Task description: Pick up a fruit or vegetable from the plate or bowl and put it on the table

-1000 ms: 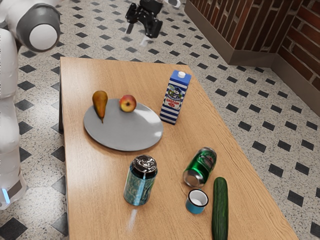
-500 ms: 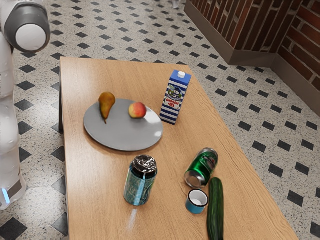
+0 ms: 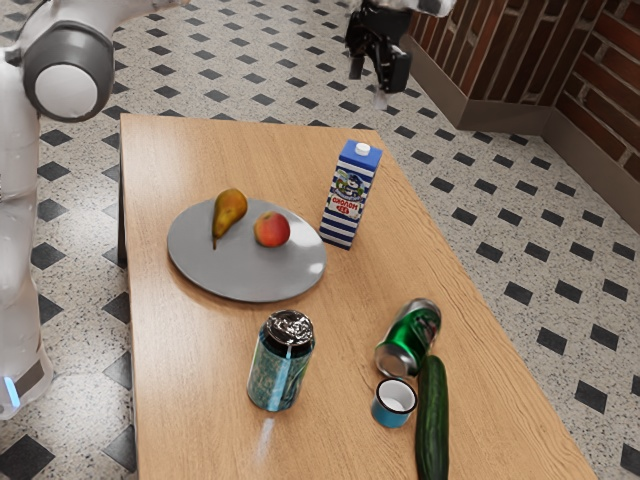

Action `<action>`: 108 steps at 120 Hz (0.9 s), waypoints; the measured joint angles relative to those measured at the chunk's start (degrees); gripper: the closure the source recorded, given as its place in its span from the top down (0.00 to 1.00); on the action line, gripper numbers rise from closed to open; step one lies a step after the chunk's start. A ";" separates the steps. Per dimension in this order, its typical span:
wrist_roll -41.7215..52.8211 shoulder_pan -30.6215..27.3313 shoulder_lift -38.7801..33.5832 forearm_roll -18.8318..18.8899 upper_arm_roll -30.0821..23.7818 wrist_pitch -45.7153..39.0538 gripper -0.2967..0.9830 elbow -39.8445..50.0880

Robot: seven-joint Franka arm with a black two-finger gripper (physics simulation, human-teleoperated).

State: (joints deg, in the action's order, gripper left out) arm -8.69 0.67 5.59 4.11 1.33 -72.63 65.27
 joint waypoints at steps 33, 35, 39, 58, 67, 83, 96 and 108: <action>0.26 -2.71 -26.52 -3.12 5.33 -25.51 0.75 60.32; 0.27 -2.71 -27.20 -3.22 4.86 -26.62 0.75 61.00; 0.28 -2.69 -28.20 -3.38 4.03 -28.57 0.75 61.96; 0.32 -1.85 -29.34 -4.12 2.56 -34.81 0.75 66.16; 0.33 -1.79 -28.85 -4.31 2.34 -36.49 0.75 67.32; 0.33 -1.81 -27.22 -4.45 2.37 -39.02 0.75 67.69; 0.36 -1.35 -25.98 -4.46 3.11 -40.02 0.75 67.35; 0.42 -0.29 -25.48 -4.45 4.48 -40.57 0.75 67.23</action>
State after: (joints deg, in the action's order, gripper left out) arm -8.27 0.39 -19.89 -0.34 5.81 -113.20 132.50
